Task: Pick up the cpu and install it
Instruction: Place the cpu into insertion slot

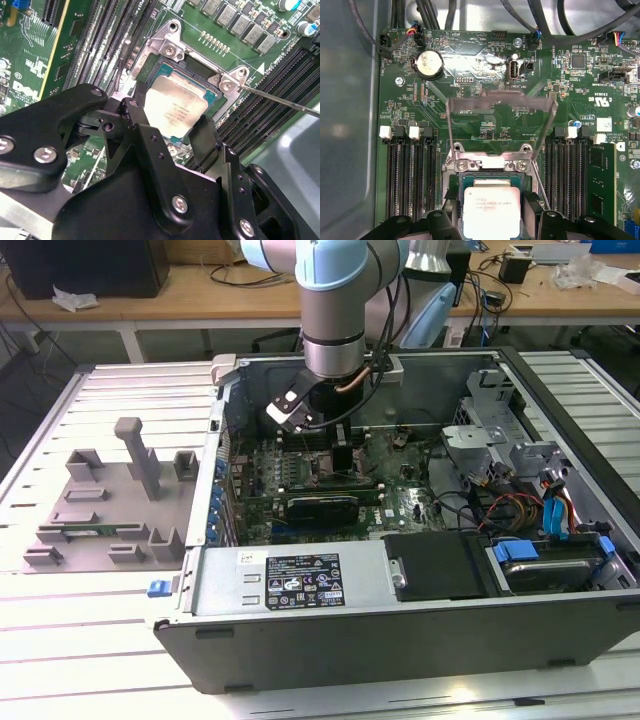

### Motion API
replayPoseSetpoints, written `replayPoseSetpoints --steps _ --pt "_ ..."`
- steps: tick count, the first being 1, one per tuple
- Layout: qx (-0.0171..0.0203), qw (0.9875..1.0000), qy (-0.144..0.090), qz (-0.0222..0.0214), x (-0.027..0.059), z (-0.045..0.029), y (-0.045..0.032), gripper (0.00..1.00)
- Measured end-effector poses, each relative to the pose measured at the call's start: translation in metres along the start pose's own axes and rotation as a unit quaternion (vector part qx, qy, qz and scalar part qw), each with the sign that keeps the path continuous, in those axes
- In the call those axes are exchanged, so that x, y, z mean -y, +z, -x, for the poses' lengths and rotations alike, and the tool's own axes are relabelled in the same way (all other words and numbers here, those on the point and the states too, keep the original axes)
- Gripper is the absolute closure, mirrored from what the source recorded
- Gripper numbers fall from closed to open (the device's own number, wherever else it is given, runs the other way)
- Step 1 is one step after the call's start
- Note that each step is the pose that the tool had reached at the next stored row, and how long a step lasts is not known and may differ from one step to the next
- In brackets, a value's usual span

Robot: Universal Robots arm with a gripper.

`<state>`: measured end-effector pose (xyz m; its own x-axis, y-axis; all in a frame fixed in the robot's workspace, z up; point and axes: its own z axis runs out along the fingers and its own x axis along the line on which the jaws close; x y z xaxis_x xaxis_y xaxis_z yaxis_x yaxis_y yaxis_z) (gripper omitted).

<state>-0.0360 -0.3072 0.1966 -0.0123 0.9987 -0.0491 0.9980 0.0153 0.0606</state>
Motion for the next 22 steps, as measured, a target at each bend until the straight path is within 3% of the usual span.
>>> replayPoseSetpoints --steps 5,22 --pt "-0.0001 1.0000 0.000 0.0000 -0.0002 0.0002 -0.0039 0.38" --pt "-0.0001 1.0000 0.000 0.0001 0.0000 0.0001 -0.0025 0.38"
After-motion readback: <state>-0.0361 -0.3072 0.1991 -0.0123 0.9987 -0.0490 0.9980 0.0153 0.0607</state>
